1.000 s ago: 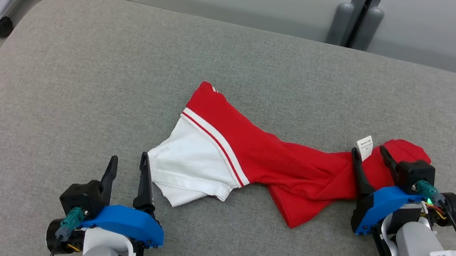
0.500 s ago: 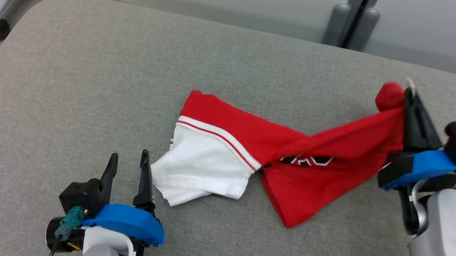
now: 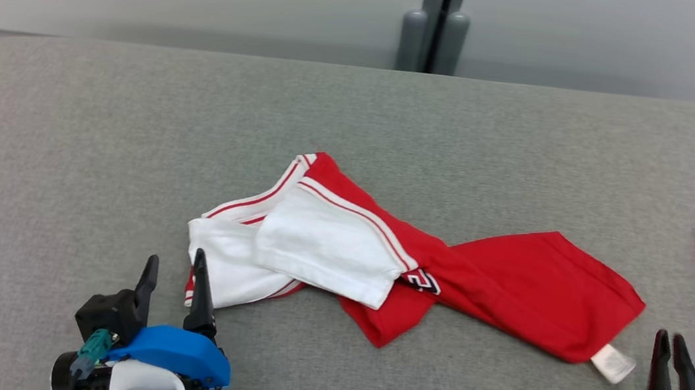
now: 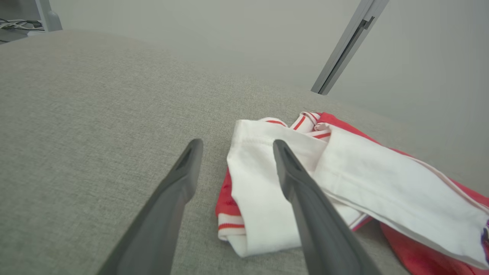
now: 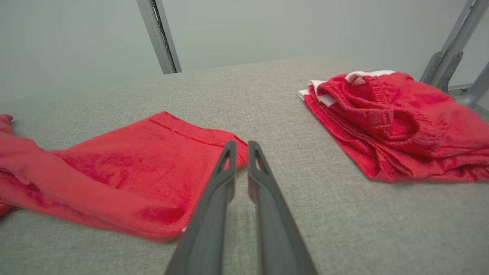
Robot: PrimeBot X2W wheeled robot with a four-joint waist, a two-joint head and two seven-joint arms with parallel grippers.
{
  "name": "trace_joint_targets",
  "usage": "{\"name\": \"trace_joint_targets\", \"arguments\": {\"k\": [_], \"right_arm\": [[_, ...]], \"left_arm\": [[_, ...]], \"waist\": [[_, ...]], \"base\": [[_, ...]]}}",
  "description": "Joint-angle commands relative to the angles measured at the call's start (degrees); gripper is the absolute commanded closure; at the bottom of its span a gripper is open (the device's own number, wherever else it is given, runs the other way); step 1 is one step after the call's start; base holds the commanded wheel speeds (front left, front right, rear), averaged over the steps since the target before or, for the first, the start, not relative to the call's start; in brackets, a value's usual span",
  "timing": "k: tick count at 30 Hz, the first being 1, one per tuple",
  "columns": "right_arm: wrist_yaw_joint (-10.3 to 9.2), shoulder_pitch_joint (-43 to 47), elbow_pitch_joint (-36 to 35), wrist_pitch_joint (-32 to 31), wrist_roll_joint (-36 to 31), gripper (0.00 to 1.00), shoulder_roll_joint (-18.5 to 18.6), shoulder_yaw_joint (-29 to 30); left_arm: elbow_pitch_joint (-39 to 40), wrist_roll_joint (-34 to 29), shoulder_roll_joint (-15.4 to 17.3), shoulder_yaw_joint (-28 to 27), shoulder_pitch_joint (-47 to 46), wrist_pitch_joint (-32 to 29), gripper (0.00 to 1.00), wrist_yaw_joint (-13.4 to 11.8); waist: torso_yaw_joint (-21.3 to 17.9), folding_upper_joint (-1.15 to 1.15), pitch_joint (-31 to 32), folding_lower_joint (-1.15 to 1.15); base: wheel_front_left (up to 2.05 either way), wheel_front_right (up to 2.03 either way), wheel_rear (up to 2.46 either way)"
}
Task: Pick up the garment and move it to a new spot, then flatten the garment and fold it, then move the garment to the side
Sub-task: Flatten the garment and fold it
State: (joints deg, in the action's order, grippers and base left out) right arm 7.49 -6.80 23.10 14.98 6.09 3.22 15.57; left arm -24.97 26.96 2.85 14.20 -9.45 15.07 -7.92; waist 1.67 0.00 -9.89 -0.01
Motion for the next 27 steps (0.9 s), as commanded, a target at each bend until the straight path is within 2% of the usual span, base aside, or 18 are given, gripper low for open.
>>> {"name": "trace_joint_targets", "arguments": {"k": [1,6,10,17,27], "right_arm": [[0.01,1.2,0.5,0.3,0.8,0.00,-0.1,0.6],[0.01,2.1,1.1,0.3,2.3,0.00,-0.3,-0.2],[0.02,-0.2,-1.5,0.3,3.1,0.00,-0.3,-1.7],[0.01,-1.8,-6.6,0.3,2.9,0.00,-0.3,-9.8],[0.01,1.9,-1.1,0.3,1.6,0.00,-0.2,-14.9]], "left_arm": [[-0.1,-0.6,0.0,-0.7,0.5,0.1,0.00,0.3],[-0.8,-1.2,0.0,-1.8,1.0,0.1,0.00,1.0],[-1.1,-1.4,0.0,-1.6,1.3,0.1,0.00,1.4],[-0.9,-4.0,0.0,-1.3,2.5,0.1,0.00,1.4],[-2.4,-8.6,0.0,-1.8,6.5,0.1,0.00,1.7]], "waist": [[-1.8,0.00,1.2,0.01],[-3.5,0.00,2.4,0.01],[-3.6,0.00,3.5,0.01],[-2.9,0.00,6.1,0.01],[-2.1,0.00,9.7,0.01]], "base": [[0.00,0.00,0.00],[0.00,0.00,0.00],[0.00,0.00,0.00],[0.00,0.00,0.00],[0.00,0.00,0.00]]}}
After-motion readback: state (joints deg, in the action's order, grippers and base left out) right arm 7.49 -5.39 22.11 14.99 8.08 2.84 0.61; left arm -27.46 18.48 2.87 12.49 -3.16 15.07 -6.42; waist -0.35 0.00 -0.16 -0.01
